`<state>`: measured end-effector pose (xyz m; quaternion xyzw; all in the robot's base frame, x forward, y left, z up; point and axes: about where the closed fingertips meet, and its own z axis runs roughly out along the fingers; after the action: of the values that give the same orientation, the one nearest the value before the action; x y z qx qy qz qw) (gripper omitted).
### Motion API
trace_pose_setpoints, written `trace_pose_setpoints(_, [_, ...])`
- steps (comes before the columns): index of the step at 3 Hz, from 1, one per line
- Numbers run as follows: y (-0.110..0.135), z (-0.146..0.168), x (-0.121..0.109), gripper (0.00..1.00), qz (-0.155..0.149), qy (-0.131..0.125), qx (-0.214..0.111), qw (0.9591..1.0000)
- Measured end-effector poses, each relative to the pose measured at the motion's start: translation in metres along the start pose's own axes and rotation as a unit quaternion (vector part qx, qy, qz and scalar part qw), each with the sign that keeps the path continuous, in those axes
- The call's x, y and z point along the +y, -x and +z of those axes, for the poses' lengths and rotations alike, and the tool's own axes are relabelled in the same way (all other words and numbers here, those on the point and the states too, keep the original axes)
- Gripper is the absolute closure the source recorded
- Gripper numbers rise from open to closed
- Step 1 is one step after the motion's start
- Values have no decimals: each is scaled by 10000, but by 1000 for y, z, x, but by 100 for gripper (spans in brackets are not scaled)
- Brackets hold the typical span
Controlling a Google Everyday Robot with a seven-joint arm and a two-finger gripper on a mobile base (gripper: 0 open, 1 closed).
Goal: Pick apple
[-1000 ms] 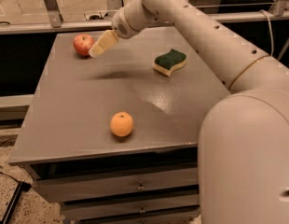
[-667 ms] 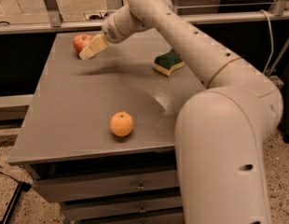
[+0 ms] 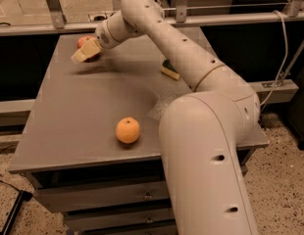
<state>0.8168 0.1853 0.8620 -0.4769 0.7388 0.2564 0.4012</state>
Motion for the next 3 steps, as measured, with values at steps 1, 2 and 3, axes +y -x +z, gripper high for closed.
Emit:
trace_pose_setpoints(1, [-6, 15, -8, 18, 47, -116, 52, 9999])
trace_pose_setpoints(2, [-11, 18, -19, 40, 82, -271, 18, 9996])
trace_pose_setpoints(3, [-9, 10, -25, 63, 46, -373, -129, 9992])
